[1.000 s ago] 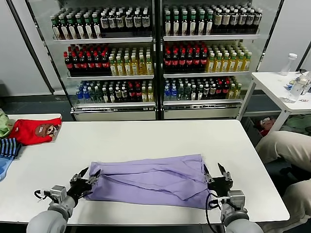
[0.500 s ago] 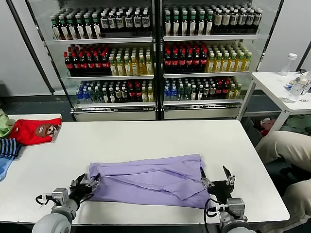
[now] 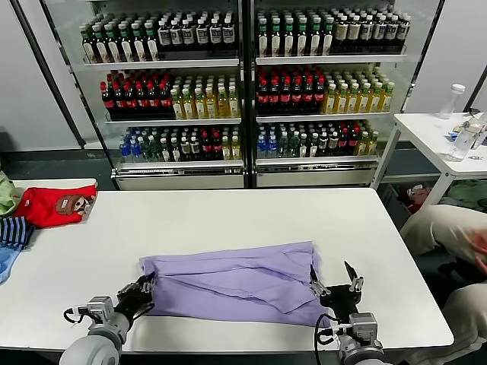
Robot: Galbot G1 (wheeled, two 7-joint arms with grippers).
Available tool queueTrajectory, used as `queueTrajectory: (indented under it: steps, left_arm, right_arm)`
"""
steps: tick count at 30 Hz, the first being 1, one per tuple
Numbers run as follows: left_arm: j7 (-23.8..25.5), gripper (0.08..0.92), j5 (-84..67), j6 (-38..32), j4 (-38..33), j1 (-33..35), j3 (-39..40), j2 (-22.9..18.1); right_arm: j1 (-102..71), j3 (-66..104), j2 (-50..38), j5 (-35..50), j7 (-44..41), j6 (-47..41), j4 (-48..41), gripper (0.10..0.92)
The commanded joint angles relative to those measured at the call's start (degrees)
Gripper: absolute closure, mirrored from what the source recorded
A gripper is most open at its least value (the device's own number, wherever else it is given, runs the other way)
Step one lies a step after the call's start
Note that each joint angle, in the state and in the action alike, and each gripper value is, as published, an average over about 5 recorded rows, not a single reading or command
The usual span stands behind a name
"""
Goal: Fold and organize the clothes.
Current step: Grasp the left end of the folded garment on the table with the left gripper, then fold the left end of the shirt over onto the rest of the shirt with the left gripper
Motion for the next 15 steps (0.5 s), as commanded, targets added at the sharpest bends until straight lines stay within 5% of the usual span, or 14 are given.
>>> queueTrajectory:
  steps: [1, 15]
  left_arm:
    - [-1.2, 0.854, 3.1, 0.2, -3.0, 0.4, -2.5, 0.8]
    - [1.9, 0.886, 18.7, -2.0, -2.7, 2.3, -28.9, 8.7]
  right_arm:
    - [0.1, 0.1, 0.0, -0.5, -0.2, -0.5, 0.5, 0.202]
    - [2.6, 0.1, -0.2, -0.4, -0.7, -1.4, -0.3, 0.203]
